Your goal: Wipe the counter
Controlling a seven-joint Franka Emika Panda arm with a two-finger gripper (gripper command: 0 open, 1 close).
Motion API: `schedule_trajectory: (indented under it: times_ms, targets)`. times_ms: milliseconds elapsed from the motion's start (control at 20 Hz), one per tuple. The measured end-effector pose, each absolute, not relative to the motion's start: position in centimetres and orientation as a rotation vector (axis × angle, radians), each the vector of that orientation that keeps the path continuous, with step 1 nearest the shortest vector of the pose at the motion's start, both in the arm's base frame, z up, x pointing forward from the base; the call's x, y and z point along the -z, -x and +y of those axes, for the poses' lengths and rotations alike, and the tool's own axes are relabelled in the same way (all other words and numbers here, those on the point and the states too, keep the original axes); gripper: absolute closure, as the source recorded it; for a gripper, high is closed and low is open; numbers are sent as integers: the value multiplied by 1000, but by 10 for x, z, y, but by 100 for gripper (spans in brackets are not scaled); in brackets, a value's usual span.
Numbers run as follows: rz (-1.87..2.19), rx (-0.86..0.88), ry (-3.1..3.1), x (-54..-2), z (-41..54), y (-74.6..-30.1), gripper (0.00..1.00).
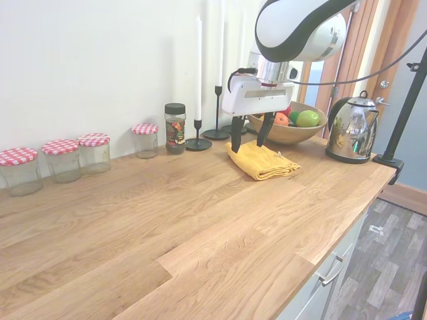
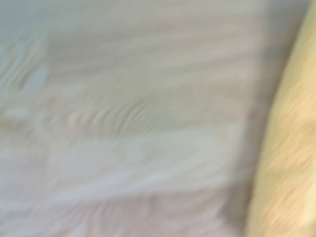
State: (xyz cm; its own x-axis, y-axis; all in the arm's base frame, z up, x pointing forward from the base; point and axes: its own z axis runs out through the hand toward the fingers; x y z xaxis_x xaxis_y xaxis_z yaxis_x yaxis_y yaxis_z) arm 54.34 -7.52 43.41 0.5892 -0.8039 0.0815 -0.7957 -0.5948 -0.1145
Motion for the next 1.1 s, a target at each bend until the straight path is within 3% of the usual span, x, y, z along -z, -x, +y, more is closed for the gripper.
schedule_trajectory:
  times_ms: [350, 1100]
  targets:
    - [1456, 160, 2692, -426, -149, -568, 0]
    - [1555, 95, 2646, -404, -205, -558, 0]
